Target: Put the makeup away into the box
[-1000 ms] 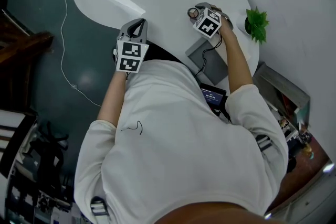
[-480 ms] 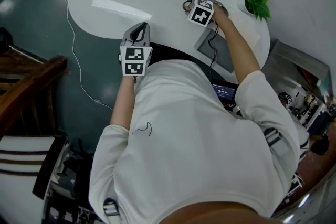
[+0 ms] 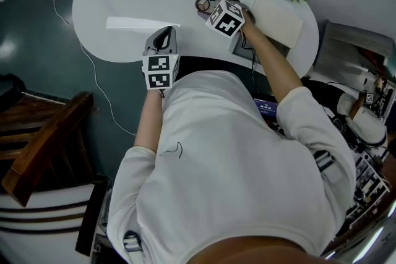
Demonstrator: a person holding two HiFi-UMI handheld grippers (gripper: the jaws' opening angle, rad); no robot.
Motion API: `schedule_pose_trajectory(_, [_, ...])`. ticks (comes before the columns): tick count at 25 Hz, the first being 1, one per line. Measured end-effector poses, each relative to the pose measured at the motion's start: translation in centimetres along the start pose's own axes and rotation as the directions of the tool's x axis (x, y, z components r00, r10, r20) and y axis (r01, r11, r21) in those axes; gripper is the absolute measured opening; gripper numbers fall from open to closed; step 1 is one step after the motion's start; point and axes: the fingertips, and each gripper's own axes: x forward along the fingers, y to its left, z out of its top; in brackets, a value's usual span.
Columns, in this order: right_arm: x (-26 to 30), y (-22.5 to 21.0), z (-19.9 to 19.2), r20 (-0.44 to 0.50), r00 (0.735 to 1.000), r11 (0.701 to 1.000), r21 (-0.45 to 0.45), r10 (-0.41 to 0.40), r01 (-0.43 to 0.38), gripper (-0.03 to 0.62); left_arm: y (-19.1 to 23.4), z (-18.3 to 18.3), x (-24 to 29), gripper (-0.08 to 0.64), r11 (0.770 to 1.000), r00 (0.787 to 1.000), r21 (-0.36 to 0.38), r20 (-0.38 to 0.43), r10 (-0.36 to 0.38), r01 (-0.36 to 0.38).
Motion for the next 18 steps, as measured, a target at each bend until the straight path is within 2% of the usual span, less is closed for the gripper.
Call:
schedule_pose_trajectory(4, [-1.9, -0.4, 1.7, 0.11, 0.991, 0.984, 0.165, -0.08, 0.061, 0.213, -0.4, 1.4, 1.3, 0.021, 0.999, 0.999, 0.036, 0.009, -0.04, 0.039])
schedule_pose_trajectory(7, [-3.4, -1.1, 2.3, 0.181, 0.974, 0.945, 0.318, -0.136, 0.073, 0.213, -0.7, 2.2, 2.4, 0.021, 0.996, 0.998, 0.055, 0.008, -0.064, 0.064])
schedule_pose_trajectory(9, [-4.4, -1.7, 2.6, 0.222, 0.958, 0.903, 0.422, -0.181, 0.073, 0.213, -0.8, 2.7, 2.9, 0.021, 0.995, 0.997, 0.064, 0.005, -0.08, 0.08])
schedule_pose_trajectory(13, [-6.1, -2.9, 1.2, 0.267, 0.919, 0.796, 0.601, -0.289, 0.075, 0.213, -1.6, 3.7, 4.6, 0.021, 0.987, 0.992, 0.095, -0.001, -0.127, 0.126])
schedule_pose_trajectory(18, [-7.6, -3.5, -2.2, 0.269, 0.891, 0.687, 0.724, -0.365, 0.063, 0.213, -4.1, 4.3, 7.2, 0.021, 0.967, 0.978, 0.151, -0.03, -0.205, 0.207])
